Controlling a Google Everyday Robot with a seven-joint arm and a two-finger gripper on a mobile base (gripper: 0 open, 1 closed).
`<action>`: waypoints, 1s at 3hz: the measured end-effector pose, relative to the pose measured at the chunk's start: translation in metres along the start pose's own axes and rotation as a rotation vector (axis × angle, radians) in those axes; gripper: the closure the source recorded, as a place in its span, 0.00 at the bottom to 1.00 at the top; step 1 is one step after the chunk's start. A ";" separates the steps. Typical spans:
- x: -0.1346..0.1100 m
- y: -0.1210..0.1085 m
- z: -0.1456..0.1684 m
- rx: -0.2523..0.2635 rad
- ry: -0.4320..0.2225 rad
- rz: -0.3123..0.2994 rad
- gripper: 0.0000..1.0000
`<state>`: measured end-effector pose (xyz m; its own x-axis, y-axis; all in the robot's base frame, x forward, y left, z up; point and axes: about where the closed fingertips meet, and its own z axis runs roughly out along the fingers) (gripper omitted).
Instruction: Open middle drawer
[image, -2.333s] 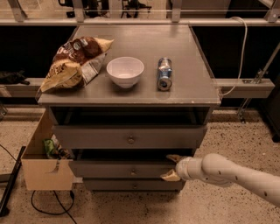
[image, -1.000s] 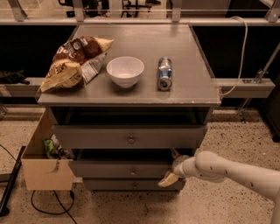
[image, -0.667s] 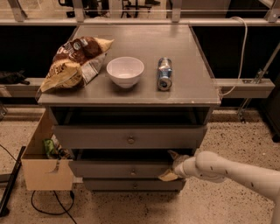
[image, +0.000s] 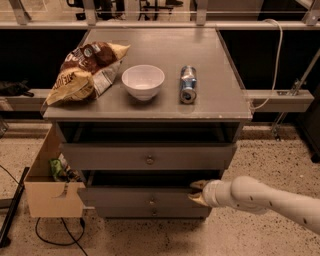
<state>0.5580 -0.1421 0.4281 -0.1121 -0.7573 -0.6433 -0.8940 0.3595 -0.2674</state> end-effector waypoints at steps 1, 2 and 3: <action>0.023 0.034 -0.048 -0.014 0.024 0.015 0.94; 0.064 0.098 -0.107 -0.020 0.034 0.110 0.96; 0.073 0.093 -0.114 0.009 0.042 0.129 0.73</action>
Offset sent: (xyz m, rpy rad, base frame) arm -0.2497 -0.1261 0.0127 0.0692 0.1545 -0.1724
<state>0.4176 -0.2261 0.4382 -0.2437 -0.7268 -0.6422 -0.8674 0.4595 -0.1909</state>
